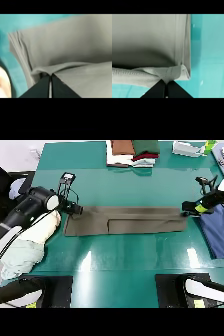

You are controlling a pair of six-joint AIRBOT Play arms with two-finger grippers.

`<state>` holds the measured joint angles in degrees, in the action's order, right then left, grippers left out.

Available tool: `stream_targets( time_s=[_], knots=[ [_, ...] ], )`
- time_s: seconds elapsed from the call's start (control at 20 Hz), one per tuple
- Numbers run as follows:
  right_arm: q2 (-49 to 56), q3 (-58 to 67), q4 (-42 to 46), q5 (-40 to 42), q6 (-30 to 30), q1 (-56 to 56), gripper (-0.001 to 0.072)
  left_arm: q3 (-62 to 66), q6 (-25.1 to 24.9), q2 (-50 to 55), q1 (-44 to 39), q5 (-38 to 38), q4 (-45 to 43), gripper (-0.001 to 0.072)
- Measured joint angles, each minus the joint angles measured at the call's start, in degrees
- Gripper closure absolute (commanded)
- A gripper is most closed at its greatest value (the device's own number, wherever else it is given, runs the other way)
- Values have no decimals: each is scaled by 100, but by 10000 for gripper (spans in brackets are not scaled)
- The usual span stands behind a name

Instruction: Fold the shirts.

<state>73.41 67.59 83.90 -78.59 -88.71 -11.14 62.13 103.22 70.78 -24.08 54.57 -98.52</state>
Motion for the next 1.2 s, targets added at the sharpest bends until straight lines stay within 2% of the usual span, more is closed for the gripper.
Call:
stream_targets(
  time_s=[0.25,0.3,0.35,0.4,0.45,0.55,0.65,0.7,0.75,0.9,0.95,1.0,1.1,1.2],
  knots=[
    [894,741,-79,48,2,2,692,245,15,490,267,-680,129,680],
    [1012,841,-136,68,2,2,688,262,15,531,289,-763,168,543],
    [1108,931,-219,92,17,-2,636,275,17,553,304,-822,210,309],
    [1191,1025,-310,138,48,-4,438,297,20,568,317,-861,260,256],
    [1244,1115,-396,195,98,-9,293,337,22,581,326,-852,315,256],
    [1311,1316,-503,247,192,-15,258,483,24,584,332,-767,369,345],
    [1349,1462,-535,225,308,-83,258,671,26,584,334,-520,420,344],
    [1357,1473,-549,177,352,-146,229,739,24,584,339,-393,455,351],
    [1364,1438,-557,107,387,-236,155,787,22,588,339,-282,479,353],
    [1384,1036,-566,55,439,-562,149,874,7,588,304,-42,634,354],
    [1390,839,-575,83,450,-656,149,890,-2,592,267,-4,699,375],
    [1397,658,-586,157,461,-728,150,896,-4,597,214,13,761,644],
    [1399,315,-625,396,481,-822,155,911,-24,605,70,20,822,683],
    [1401,35,-754,601,522,-841,158,918,-44,608,-98,-57,881,683]
  ],
)
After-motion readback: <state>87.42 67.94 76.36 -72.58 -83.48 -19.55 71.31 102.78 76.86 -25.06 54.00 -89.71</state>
